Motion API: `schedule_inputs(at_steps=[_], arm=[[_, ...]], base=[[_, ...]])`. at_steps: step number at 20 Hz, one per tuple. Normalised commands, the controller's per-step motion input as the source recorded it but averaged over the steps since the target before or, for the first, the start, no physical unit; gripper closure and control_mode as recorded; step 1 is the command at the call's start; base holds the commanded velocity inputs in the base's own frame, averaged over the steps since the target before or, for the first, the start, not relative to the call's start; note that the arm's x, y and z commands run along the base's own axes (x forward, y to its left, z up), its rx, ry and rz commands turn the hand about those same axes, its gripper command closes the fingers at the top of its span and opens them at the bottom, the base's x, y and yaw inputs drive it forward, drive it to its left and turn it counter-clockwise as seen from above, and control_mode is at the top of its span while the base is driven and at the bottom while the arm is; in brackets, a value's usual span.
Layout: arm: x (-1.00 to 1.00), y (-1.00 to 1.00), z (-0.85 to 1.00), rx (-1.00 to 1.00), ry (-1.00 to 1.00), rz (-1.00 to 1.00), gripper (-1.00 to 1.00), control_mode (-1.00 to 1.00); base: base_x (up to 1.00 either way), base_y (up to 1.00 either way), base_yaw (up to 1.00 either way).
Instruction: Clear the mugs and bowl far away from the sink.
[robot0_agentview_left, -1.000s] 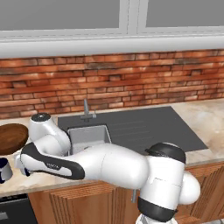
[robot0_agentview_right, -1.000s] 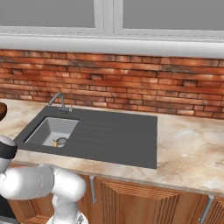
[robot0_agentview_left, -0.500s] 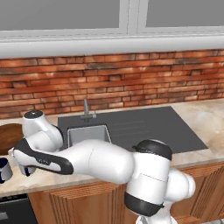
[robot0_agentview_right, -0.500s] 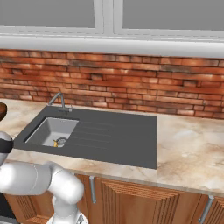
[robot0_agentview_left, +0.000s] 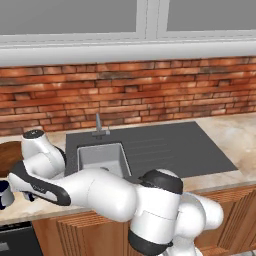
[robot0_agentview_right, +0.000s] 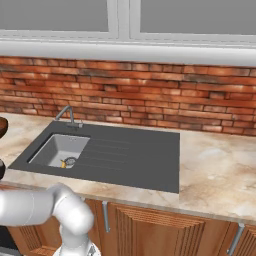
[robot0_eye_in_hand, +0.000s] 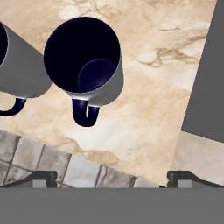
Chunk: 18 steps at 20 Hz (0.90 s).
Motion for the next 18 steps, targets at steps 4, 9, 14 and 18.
schedule_inputs(at_steps=[4,9,14,18], arm=[[0.07,0.00,-0.20,0.00,0.00,0.01,-1.00,-1.00],[0.11,0.00,-0.30,0.00,0.00,0.02,-1.00,-1.00],[0.24,0.16,-0.32,0.00,0.00,0.06,-1.00,-1.00],[0.33,0.21,-0.25,0.00,0.00,0.08,-1.00,-1.00]], base=[[0.00,0.00,0.00],[0.00,0.00,0.00],[0.00,0.00,0.00],[0.00,0.00,0.00]])
